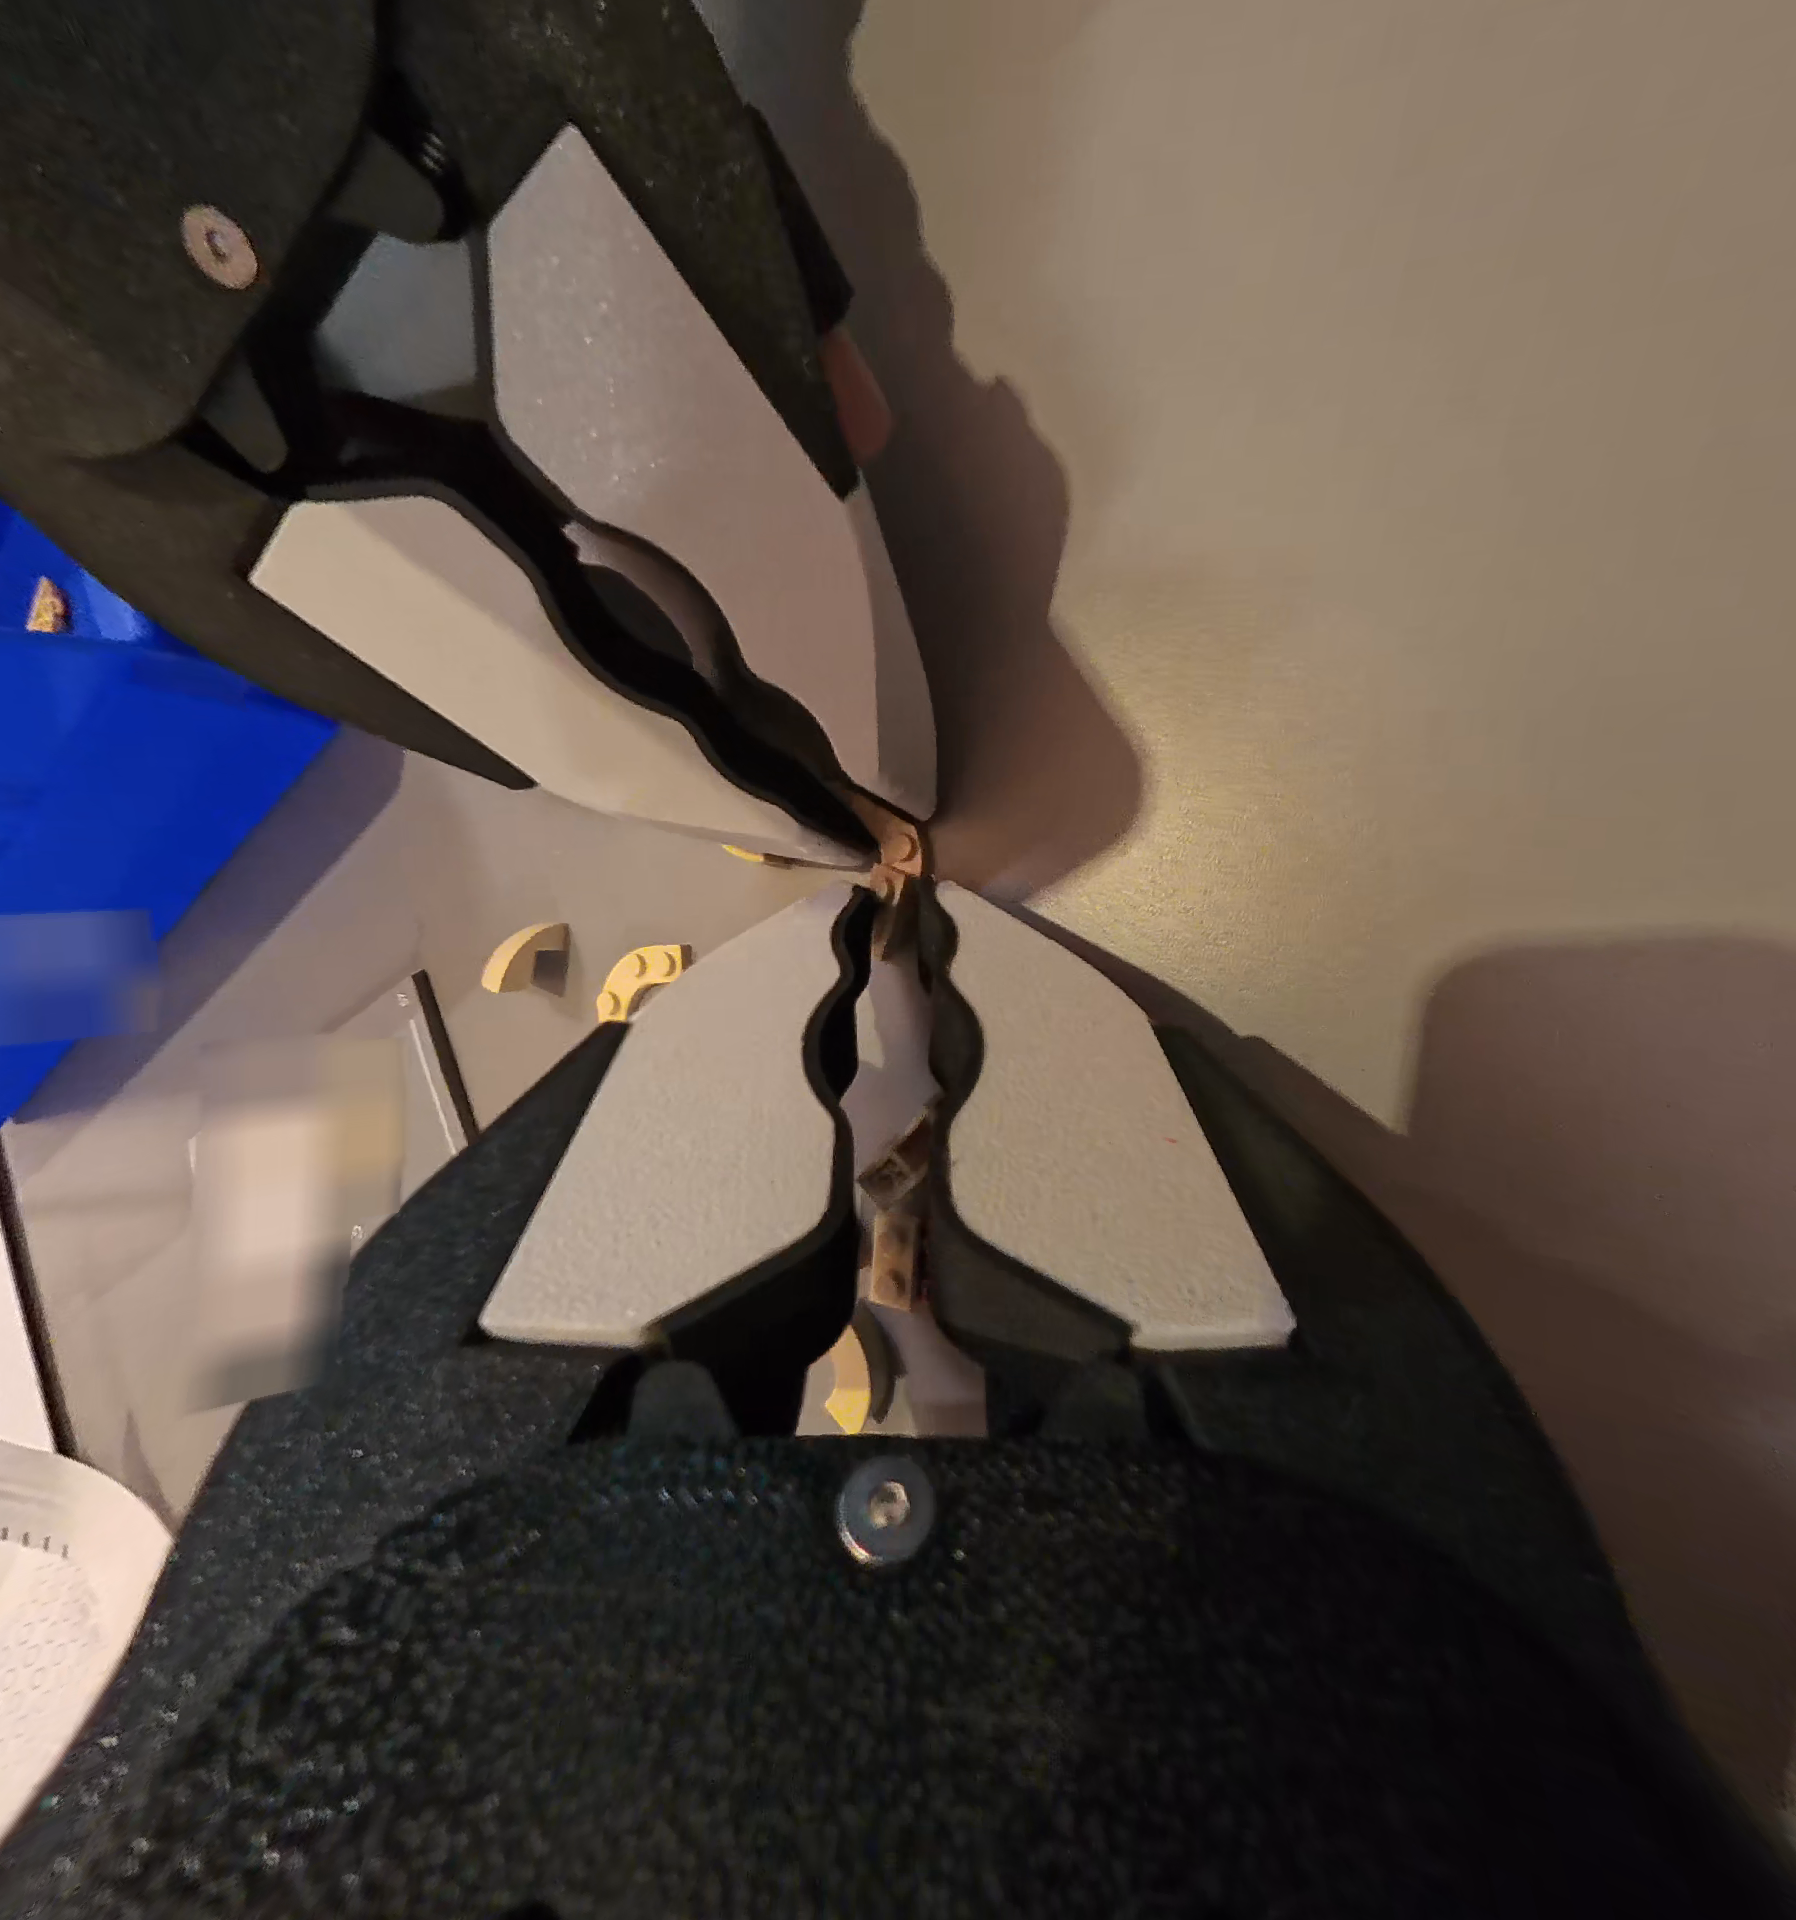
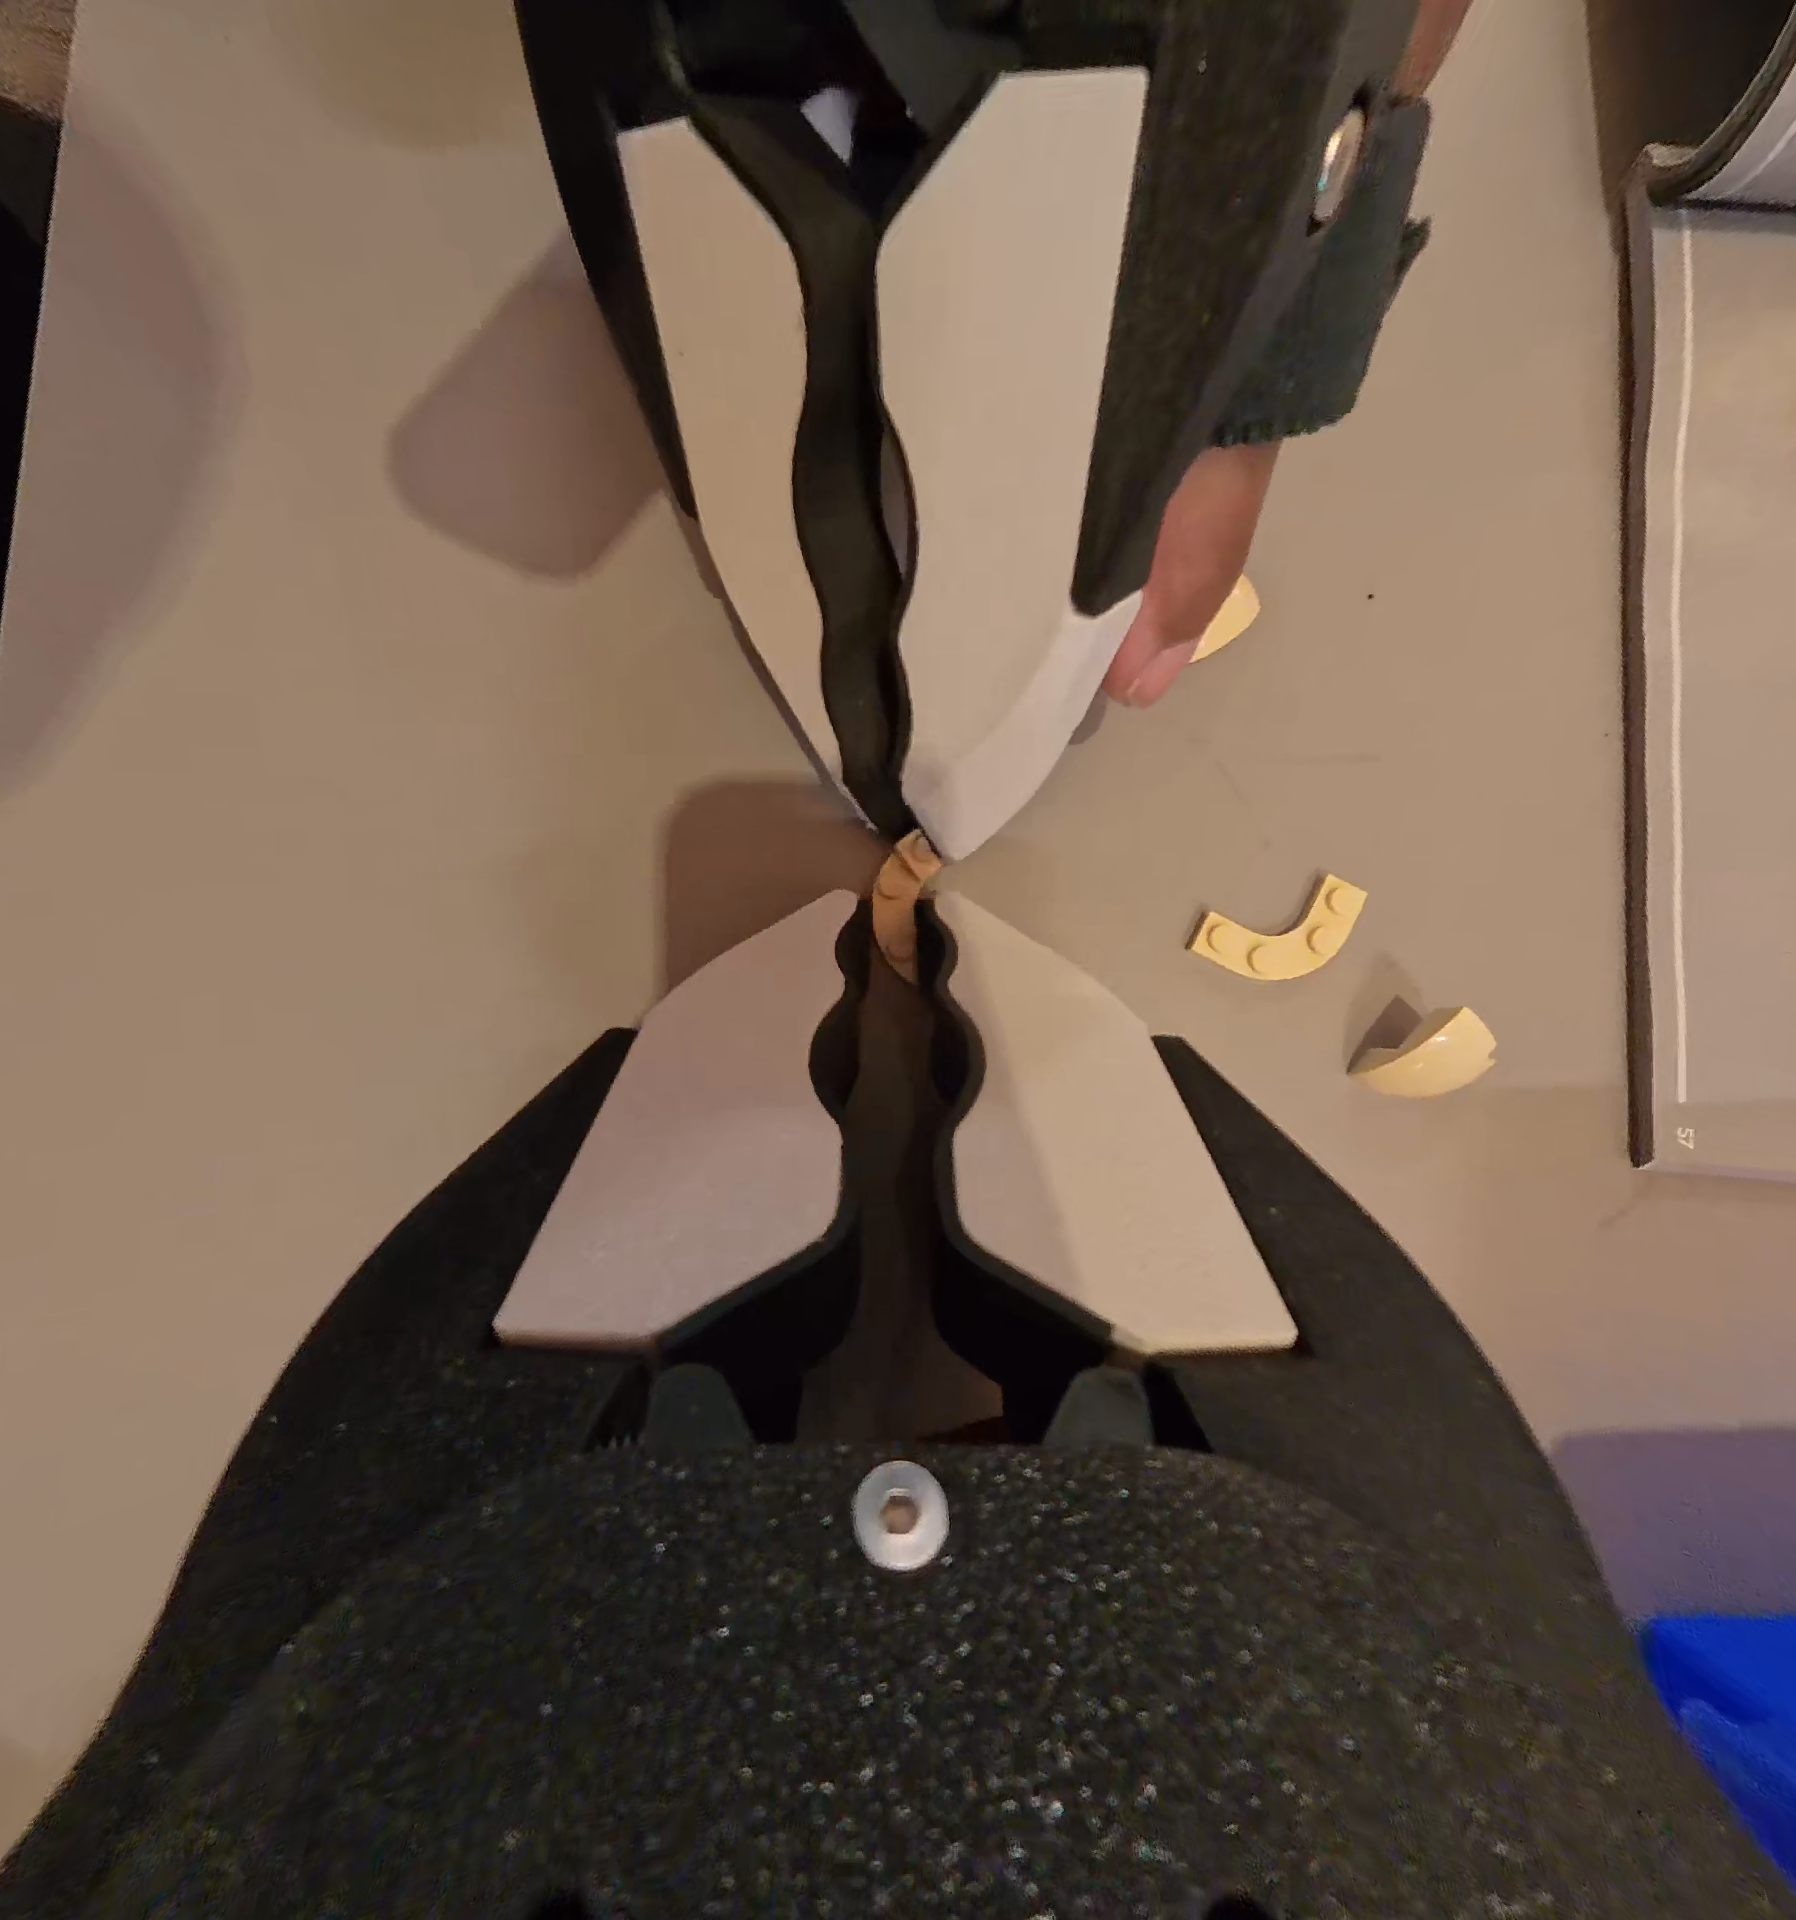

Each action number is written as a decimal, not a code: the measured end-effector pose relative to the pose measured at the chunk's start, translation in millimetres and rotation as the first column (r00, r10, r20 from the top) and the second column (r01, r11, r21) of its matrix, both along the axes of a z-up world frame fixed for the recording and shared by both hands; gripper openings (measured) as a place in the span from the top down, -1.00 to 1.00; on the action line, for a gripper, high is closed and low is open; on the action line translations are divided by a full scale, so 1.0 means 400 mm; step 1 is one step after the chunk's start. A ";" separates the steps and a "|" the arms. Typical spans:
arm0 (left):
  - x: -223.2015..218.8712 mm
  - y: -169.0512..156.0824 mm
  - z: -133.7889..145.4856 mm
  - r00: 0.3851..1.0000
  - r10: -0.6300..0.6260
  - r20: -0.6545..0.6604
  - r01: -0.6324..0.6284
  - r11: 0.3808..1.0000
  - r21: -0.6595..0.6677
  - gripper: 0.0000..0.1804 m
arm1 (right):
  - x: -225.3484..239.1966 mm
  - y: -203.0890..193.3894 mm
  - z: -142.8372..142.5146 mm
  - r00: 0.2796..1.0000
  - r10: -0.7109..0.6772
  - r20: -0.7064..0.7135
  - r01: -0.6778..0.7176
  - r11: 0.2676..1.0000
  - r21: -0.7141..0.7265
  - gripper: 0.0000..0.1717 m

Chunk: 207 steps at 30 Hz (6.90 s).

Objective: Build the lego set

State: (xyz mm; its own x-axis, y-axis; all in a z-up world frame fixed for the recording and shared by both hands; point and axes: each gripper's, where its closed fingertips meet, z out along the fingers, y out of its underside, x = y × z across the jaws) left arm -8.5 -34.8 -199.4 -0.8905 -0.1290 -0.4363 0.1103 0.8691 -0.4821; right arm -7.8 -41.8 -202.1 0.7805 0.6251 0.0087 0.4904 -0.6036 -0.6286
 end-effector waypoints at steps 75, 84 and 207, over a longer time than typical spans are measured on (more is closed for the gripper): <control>-0.001 -0.013 0.004 0.951 0.150 -0.271 -0.201 0.964 -0.172 0.95 | -0.003 -0.046 0.010 0.999 0.047 0.011 -0.048 0.995 0.091 0.92; -0.003 -0.033 0.025 0.958 0.149 -0.245 -0.203 0.956 -0.210 0.95 | 0.001 -0.030 0.023 1.000 0.011 -0.020 -0.008 0.993 0.119 0.92; 0.015 -0.021 0.143 0.907 0.093 -0.412 -0.338 0.744 -0.576 0.93 | 0.044 -0.002 0.165 0.956 0.029 0.292 -0.222 0.722 0.655 0.78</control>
State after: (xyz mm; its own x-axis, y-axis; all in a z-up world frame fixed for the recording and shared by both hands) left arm -2.5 -43.0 -142.1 -0.8740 -0.4673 0.1330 -0.3156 0.3380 -0.8866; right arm 9.8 -42.5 -136.1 0.6059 0.4680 0.6433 0.7234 0.0123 -0.6903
